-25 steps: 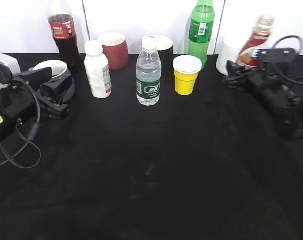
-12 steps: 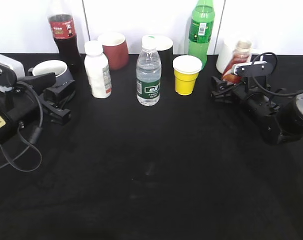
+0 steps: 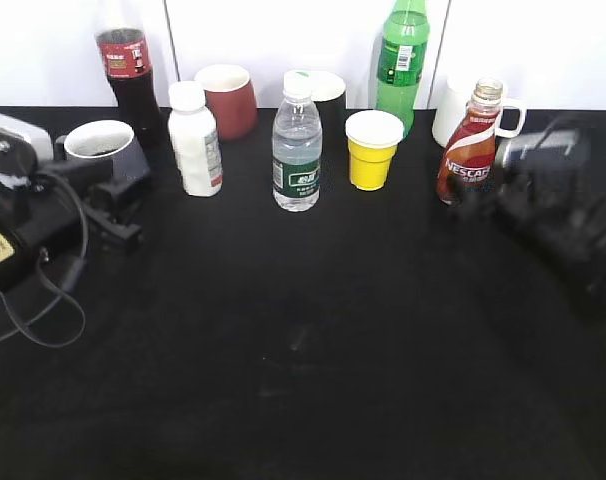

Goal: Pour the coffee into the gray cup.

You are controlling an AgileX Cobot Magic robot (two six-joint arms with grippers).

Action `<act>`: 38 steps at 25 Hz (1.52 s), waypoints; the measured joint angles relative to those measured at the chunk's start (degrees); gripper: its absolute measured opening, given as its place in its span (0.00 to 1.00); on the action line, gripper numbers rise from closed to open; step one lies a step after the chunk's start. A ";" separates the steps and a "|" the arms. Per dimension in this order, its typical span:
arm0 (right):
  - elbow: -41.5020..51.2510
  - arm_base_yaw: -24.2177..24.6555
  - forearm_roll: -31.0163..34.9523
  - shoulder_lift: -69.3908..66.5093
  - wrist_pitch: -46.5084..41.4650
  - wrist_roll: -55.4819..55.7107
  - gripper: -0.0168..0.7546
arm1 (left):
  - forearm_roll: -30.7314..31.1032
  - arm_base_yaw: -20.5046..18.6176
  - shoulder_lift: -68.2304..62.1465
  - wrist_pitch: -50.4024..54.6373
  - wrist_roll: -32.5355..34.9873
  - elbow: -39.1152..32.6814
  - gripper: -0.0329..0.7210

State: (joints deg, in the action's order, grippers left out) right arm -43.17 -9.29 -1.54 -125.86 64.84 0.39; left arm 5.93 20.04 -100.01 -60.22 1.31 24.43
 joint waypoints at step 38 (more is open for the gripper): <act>10.67 -0.83 -0.56 108.54 -129.91 3.23 0.76 | -4.83 0.02 84.78 128.03 -3.65 8.19 0.74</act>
State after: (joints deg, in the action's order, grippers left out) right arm -32.50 -10.11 -2.10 -17.32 -65.07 3.62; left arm 1.10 20.06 -15.23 67.80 -2.34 32.61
